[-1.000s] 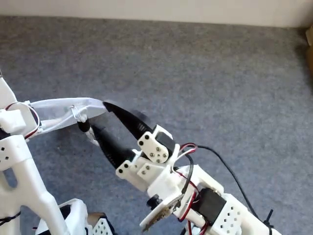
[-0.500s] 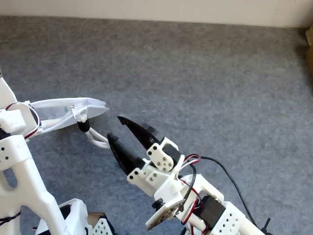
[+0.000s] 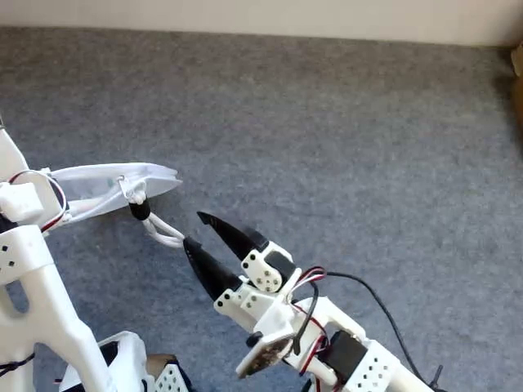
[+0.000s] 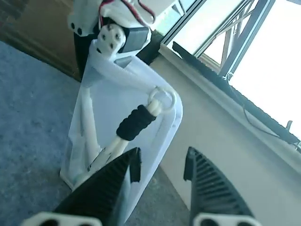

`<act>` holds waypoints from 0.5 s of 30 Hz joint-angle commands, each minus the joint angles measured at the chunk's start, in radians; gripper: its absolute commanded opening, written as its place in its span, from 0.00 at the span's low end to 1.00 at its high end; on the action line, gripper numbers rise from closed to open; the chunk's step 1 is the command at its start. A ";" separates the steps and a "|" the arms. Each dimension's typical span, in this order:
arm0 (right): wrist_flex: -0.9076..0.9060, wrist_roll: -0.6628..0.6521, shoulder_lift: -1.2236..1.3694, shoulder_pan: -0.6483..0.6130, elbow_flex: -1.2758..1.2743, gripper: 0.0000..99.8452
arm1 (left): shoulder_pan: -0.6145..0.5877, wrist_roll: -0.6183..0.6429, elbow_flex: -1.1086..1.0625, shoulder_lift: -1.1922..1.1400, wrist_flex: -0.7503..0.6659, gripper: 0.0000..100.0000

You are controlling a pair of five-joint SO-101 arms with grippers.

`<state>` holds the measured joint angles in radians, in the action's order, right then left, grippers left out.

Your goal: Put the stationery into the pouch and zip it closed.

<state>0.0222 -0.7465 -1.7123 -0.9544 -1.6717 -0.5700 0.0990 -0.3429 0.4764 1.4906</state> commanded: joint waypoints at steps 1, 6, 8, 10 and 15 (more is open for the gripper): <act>-0.001 0.003 -0.015 0.008 -0.010 0.15 | 0.013 0.014 -0.048 -0.039 -0.023 0.01; -0.107 0.193 -0.013 0.008 -0.001 0.15 | 0.013 0.014 -0.048 -0.041 -0.023 0.01; -0.213 0.229 -0.013 0.008 0.067 0.15 | 0.013 0.014 -0.048 -0.041 -0.023 0.01; -0.303 0.264 -0.013 0.008 0.133 0.15 | 0.013 0.014 -0.048 -0.041 -0.023 0.01; -0.410 0.321 -0.005 0.008 0.223 0.15 | 0.013 0.014 -0.048 -0.041 -0.023 0.01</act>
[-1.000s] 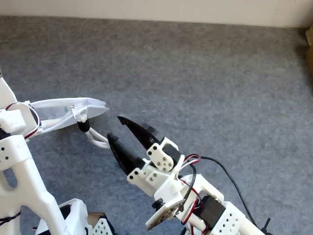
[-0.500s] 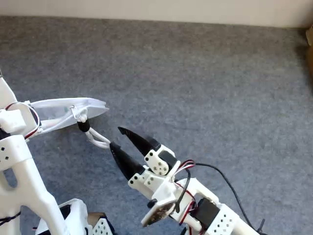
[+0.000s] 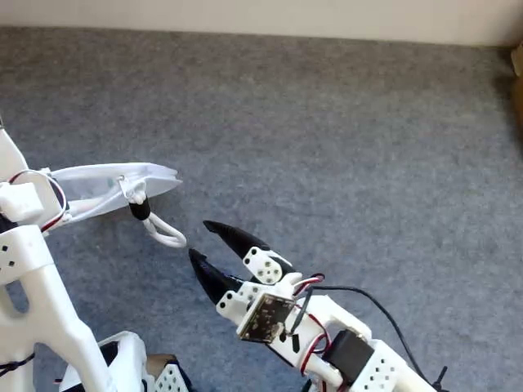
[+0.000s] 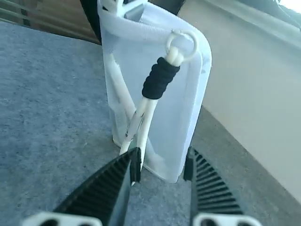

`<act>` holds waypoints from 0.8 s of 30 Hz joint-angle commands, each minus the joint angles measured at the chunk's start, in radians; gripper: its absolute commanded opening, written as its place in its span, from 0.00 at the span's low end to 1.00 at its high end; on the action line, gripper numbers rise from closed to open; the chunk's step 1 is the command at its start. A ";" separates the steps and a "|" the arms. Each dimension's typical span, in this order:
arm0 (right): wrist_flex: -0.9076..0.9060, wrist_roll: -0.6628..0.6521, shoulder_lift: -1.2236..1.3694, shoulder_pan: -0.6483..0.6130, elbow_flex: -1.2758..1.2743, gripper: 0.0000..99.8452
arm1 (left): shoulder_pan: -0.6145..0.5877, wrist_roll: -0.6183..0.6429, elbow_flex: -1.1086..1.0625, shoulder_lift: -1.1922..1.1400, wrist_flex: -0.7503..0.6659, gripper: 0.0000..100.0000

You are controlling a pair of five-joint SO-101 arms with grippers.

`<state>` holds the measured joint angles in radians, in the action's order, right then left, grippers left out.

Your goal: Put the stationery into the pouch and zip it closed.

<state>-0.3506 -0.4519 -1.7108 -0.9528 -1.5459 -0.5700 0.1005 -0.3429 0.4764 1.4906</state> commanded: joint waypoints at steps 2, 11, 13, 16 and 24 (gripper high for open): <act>-0.054 0.026 0.036 0.007 0.104 0.15 | 0.013 0.012 -0.048 -0.041 -0.023 0.01; -0.179 0.052 0.492 0.007 0.294 0.15 | 0.013 0.012 -0.048 -0.042 -0.023 0.01; -0.209 0.110 0.588 0.007 0.351 0.15 | 0.013 0.012 -0.048 -0.042 -0.023 0.01; -0.262 0.160 0.719 0.007 0.432 0.15 | 0.013 0.012 -0.067 -0.041 -0.046 0.01; -0.332 0.161 0.952 0.007 0.553 0.15 | 0.015 0.009 -0.104 -0.035 -0.091 0.01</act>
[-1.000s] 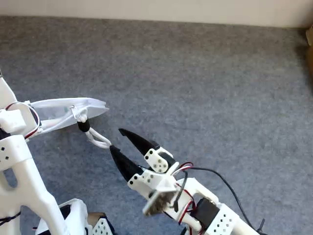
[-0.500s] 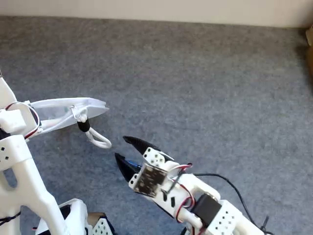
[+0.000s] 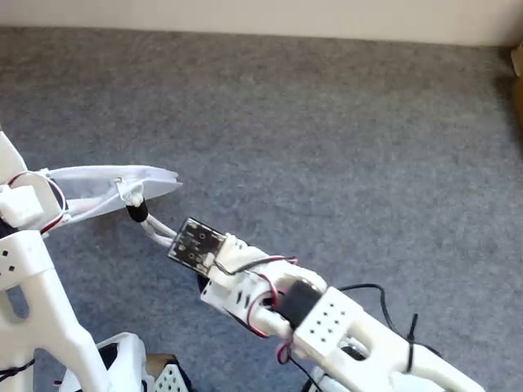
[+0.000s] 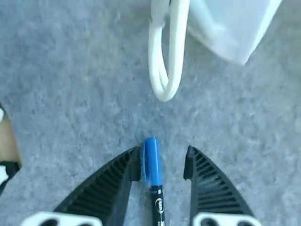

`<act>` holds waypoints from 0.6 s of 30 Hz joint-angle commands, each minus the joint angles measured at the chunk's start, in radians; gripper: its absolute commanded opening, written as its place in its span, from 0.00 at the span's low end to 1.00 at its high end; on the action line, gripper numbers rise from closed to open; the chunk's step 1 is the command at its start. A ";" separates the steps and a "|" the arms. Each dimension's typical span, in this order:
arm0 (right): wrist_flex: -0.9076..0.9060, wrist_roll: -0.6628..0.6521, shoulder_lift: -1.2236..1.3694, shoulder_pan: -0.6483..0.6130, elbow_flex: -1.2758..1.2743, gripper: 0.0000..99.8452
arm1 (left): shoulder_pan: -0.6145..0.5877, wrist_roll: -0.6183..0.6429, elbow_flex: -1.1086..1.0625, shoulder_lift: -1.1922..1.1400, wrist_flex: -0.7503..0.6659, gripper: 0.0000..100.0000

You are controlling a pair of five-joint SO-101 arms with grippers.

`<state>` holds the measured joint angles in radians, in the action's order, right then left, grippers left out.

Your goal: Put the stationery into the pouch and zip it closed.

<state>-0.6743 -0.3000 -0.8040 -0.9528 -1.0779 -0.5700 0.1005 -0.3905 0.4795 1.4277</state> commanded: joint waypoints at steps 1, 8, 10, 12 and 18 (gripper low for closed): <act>-0.008 0.009 0.068 0.007 0.090 0.15 | 0.015 0.009 -0.056 -0.038 -0.029 0.01; -0.008 0.008 0.213 0.007 0.139 0.15 | 0.015 0.009 -0.056 -0.038 -0.029 0.01; -0.008 0.008 0.255 0.007 0.156 0.15 | 0.015 0.009 -0.056 -0.038 -0.029 0.01; -0.008 0.008 0.302 0.007 0.174 0.15 | 0.015 0.009 -0.056 -0.038 -0.028 0.01; -0.008 0.006 0.423 0.007 0.223 0.15 | 0.015 0.009 -0.056 -0.038 -0.025 0.01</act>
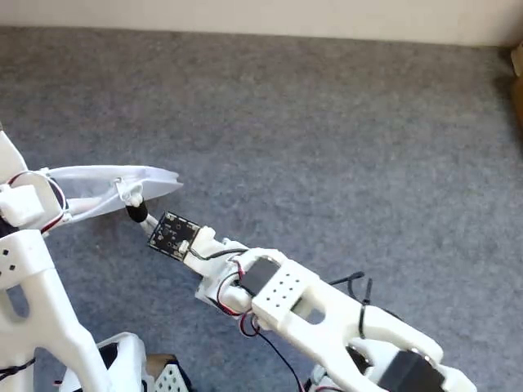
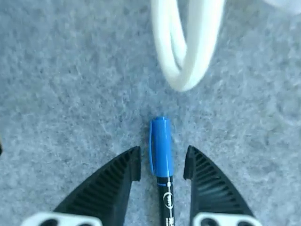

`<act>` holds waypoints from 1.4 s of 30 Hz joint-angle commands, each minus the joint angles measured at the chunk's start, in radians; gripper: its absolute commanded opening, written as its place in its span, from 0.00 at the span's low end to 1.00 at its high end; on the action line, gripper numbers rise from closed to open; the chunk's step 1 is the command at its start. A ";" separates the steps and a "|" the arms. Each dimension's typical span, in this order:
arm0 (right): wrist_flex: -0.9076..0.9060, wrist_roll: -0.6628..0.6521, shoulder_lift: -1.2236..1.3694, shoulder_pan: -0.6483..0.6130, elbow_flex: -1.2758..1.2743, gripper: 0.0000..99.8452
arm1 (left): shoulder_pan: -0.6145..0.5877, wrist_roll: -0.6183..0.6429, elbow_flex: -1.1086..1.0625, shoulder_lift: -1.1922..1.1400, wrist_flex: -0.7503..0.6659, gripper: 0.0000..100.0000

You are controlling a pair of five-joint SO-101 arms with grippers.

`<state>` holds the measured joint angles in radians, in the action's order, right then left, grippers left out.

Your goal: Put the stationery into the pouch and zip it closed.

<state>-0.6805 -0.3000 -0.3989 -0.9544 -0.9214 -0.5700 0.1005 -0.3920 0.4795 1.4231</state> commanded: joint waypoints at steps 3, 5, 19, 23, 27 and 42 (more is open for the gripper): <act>-0.002 0.006 0.065 0.008 0.088 0.15 | 0.015 0.009 -0.054 -0.038 -0.020 0.01; -0.002 0.005 0.094 0.008 0.099 0.15 | 0.015 0.009 -0.054 -0.038 -0.020 0.01; -0.002 0.003 0.323 0.008 0.202 0.11 | 0.015 0.009 -0.054 -0.038 -0.020 0.01; -0.048 -0.094 0.375 0.008 0.236 0.00 | 0.015 0.009 -0.054 -0.038 -0.020 0.01; -0.139 -0.133 0.403 0.008 0.292 0.01 | 0.015 0.009 -0.054 -0.038 -0.020 0.01; -0.151 -0.132 0.286 0.015 0.312 0.00 | 0.015 0.009 -0.054 -0.038 -0.020 0.01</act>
<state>-0.8170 -0.4181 -0.0107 -0.9467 -0.6391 -0.5685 0.1005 -0.3920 0.4795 1.4231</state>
